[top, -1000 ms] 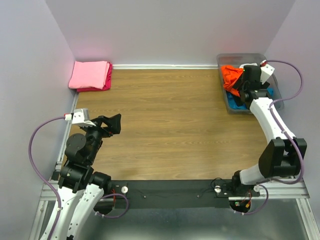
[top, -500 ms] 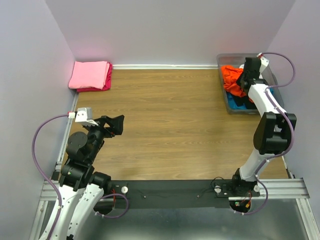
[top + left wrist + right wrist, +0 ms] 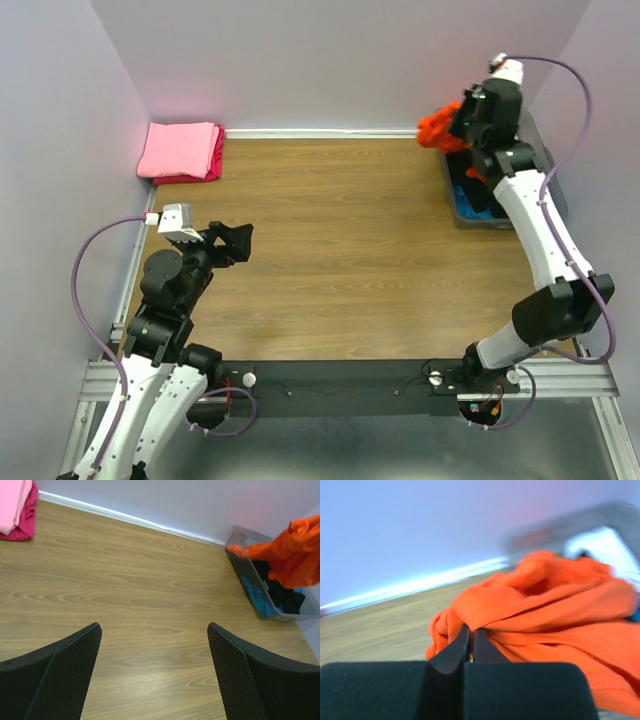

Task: Fold and stack the t-shirts
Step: Move the tshirt to the center of the board

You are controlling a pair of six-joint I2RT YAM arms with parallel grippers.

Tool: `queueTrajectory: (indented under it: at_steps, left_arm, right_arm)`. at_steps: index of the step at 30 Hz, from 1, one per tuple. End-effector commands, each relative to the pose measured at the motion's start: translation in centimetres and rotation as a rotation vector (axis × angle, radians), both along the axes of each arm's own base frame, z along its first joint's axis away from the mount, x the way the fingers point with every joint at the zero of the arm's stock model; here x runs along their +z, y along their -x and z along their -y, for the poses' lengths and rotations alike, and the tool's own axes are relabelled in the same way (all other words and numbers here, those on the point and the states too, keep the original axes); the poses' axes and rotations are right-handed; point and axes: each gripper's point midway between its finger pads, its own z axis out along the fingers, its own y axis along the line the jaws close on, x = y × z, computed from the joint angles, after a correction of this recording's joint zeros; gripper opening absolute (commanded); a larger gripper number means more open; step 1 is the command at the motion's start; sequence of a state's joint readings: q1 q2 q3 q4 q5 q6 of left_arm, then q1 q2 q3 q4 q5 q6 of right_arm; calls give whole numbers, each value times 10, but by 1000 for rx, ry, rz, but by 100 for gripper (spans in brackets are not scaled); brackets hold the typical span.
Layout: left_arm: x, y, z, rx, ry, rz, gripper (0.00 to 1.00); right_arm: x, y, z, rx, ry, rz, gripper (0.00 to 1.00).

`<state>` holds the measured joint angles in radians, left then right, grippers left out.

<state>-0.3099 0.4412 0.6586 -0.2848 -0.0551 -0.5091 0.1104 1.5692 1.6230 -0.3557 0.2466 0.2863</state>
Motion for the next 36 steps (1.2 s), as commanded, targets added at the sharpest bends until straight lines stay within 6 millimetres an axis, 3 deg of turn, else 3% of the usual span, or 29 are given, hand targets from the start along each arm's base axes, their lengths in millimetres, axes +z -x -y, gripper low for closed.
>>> queueTrajectory:
  at_steps: [1,3,4,6,7,8,9,11,12,15,18,19,21,22,23,24,26,27,31,33,36]
  left_arm:
    - [28,-1,6,-34,11,65,94]
    - [31,-1,8,-40,11,65,94]
    - [32,0,7,-38,13,65,94]
    - [34,3,6,-35,19,65,94]
    - [34,7,4,-31,21,62,94]
    - [34,9,3,-30,23,63,94]
    - [31,10,1,-21,21,53,94]
    - [31,14,-2,-10,24,54,94]
    - [28,15,-3,-7,21,40,94]
    - [25,19,-6,7,25,28,94]
    - [14,19,-5,2,19,-6,94]
    - [4,18,-4,-2,14,-32,94]
    - [-8,15,2,-27,10,-76,94]
    - [-19,13,8,-50,9,-106,94]
    - [-25,13,14,-84,11,-125,94]
    - [-35,8,19,-99,18,-161,94]
    - [-58,2,31,-138,26,-243,94]
    - [-67,-1,34,-141,47,-270,94]
    - [-90,-15,46,-158,74,-338,94]
    - [-98,-27,48,-135,79,-357,93]
    - [-114,-41,52,-124,69,-400,93]
  right_arm:
    - [35,30,-106,180,-21,49,1]
    - [25,40,-146,220,-85,30,1]
    - [12,52,-185,281,-103,0,1]
    - [-10,65,-230,326,-154,-47,3]
    - [-35,81,-277,400,-156,-101,6]
    - [-48,90,-302,444,-149,-128,9]
    - [-69,107,-350,544,-135,-173,22]
    - [-80,128,-395,670,-137,-210,35]
    - [-87,148,-420,752,-142,-237,47]
    - [-86,158,-439,795,-135,-231,62]
    - [-78,157,-422,780,-67,-194,67]
    - [-75,153,-410,742,-33,-173,68]
    - [-94,152,-386,694,51,-190,70]
    - [-82,148,-366,648,56,-164,70]
    - [-91,147,-354,628,72,-181,70]
    - [-113,143,-329,586,83,-228,70]
    - [-119,142,-296,538,58,-254,69]
    - [-149,140,-267,503,66,-324,68]
    - [-175,136,-202,438,39,-403,65]
    - [-199,140,-170,411,26,-472,64]
    - [-228,142,-144,378,3,-546,61]
